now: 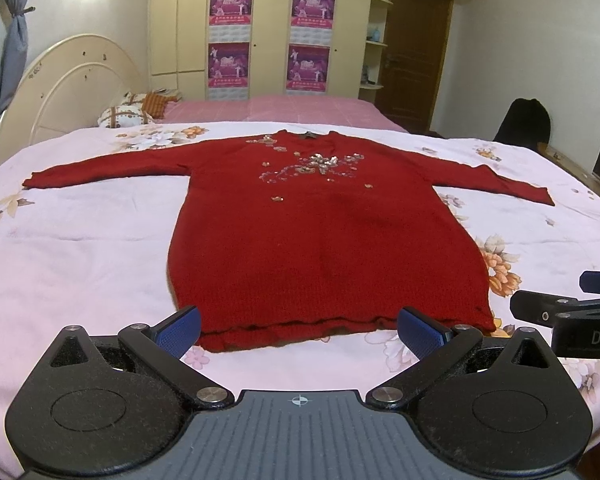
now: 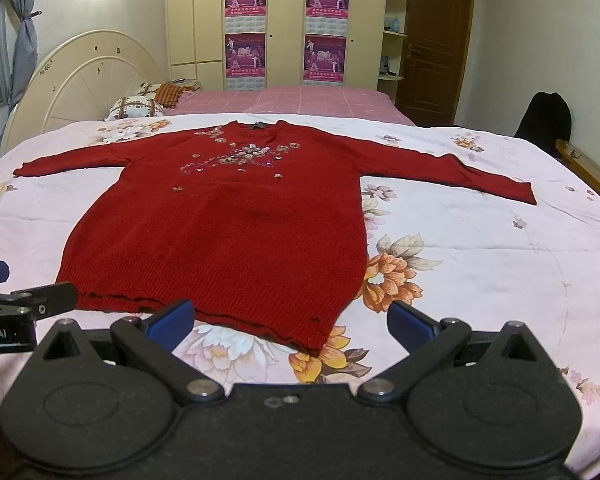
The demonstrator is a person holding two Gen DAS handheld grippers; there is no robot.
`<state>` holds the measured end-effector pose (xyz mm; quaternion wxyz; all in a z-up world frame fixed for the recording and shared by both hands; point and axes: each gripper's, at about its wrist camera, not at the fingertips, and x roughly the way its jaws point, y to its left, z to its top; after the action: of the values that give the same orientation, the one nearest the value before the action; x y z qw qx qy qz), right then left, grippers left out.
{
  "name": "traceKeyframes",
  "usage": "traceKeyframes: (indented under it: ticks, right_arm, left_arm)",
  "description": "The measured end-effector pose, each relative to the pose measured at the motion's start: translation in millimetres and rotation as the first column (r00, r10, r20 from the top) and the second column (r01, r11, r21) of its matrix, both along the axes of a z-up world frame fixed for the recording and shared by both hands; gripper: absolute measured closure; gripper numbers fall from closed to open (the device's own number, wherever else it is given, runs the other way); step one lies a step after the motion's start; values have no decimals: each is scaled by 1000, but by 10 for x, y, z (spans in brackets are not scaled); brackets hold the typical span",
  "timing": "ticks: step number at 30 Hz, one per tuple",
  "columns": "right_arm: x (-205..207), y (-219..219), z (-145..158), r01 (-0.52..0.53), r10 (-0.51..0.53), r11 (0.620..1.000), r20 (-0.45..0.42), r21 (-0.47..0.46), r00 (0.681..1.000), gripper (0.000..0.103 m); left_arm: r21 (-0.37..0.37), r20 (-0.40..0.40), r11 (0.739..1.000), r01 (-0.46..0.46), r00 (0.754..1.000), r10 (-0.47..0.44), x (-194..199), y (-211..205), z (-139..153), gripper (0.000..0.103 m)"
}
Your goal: Fold small clothes
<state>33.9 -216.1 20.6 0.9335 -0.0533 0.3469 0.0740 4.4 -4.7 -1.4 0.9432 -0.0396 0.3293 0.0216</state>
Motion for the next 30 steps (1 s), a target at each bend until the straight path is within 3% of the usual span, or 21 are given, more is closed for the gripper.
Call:
traceKeyframes:
  ticks: [22, 24, 27, 30]
  right_arm:
    - [56, 79, -15, -18, 18, 1000, -4, -5, 1000, 1]
    - [79, 87, -21, -19, 19, 1000, -5, -4, 1000, 1]
    - [183, -31, -40, 6, -6, 1000, -11, 8, 1000, 1]
    - [270, -167, -41, 31, -31, 999, -14, 28, 999, 1]
  left_arm:
    - [-2, -7, 1000, -12, 1000, 12, 59, 102, 18, 0]
    - [-20, -9, 1000, -16, 1000, 15, 100, 139, 16, 0]
    - [-105, -8, 994, -17, 1000, 17, 197, 269, 25, 0]
    - [-55, -45, 998, 17, 999, -19, 435, 323, -20, 0]
